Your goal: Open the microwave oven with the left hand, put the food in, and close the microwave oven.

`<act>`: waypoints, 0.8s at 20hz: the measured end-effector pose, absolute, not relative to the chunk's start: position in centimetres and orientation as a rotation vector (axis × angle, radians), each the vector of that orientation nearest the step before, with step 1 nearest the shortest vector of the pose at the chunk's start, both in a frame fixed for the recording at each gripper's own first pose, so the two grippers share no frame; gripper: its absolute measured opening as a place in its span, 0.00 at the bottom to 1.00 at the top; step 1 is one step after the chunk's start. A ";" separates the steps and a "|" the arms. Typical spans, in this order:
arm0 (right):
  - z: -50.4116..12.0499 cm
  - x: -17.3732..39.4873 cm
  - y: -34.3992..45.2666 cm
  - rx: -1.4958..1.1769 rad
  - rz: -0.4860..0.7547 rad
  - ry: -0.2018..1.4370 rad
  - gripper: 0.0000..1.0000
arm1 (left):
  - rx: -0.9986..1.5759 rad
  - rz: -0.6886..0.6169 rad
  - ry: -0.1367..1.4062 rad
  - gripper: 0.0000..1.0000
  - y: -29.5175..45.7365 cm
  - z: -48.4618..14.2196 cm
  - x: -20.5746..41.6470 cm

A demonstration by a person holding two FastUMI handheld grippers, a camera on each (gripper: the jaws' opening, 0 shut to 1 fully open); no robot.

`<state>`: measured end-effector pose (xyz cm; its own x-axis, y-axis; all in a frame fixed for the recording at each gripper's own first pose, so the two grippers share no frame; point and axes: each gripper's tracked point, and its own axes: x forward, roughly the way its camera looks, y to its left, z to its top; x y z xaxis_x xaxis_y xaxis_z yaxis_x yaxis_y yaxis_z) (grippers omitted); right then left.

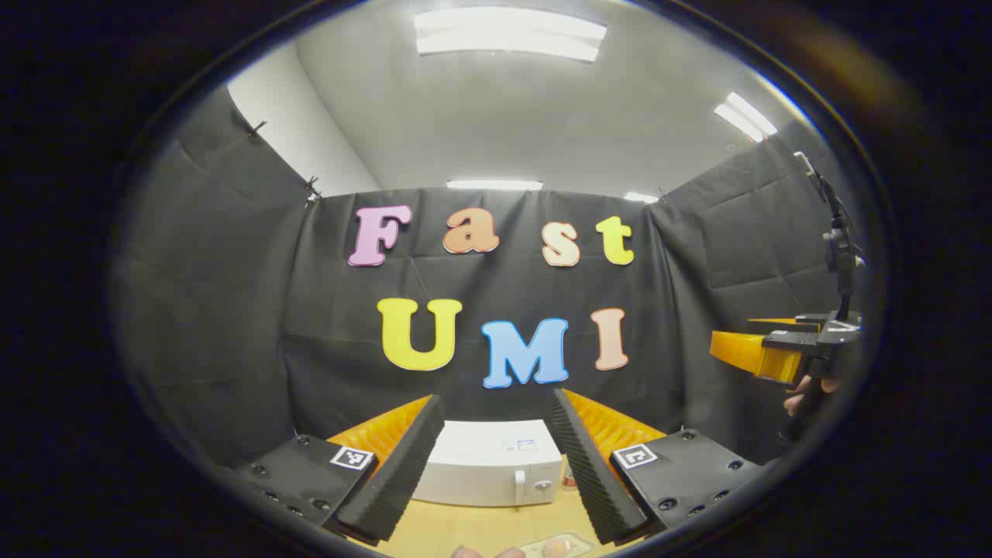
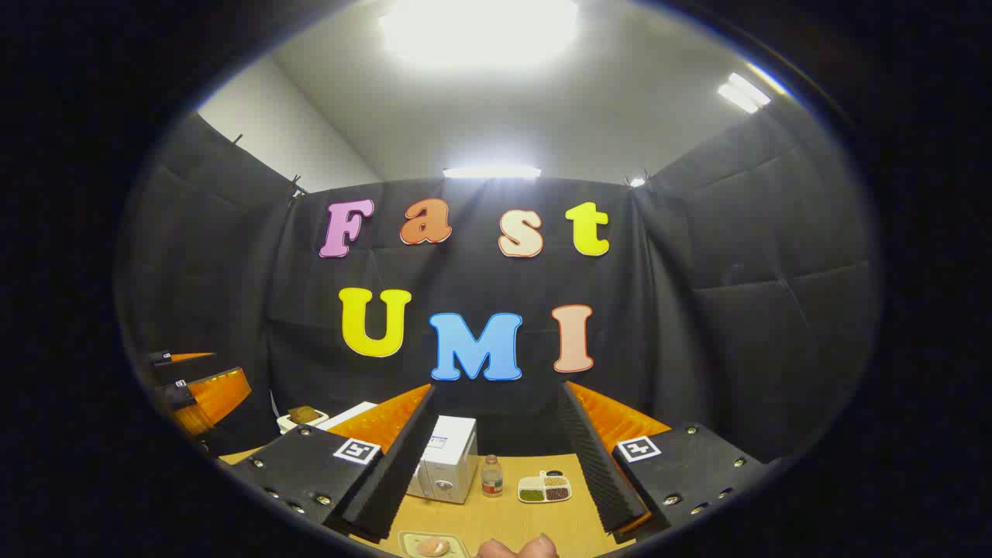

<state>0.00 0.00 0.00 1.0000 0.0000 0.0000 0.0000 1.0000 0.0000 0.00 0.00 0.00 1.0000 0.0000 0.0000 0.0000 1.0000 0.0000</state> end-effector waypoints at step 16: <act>-3.0 -0.5 -3.9 0.052 0.092 0.069 0.95 | 0.025 0.067 0.081 0.99 -4.4 -3.2 -2.7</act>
<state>-0.48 -3.92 -3.02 0.9934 0.0932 -0.0666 -0.0897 0.9945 0.0547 -2.65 -4.35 -3.16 0.9945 0.0682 -0.0798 -0.0662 0.9974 0.0278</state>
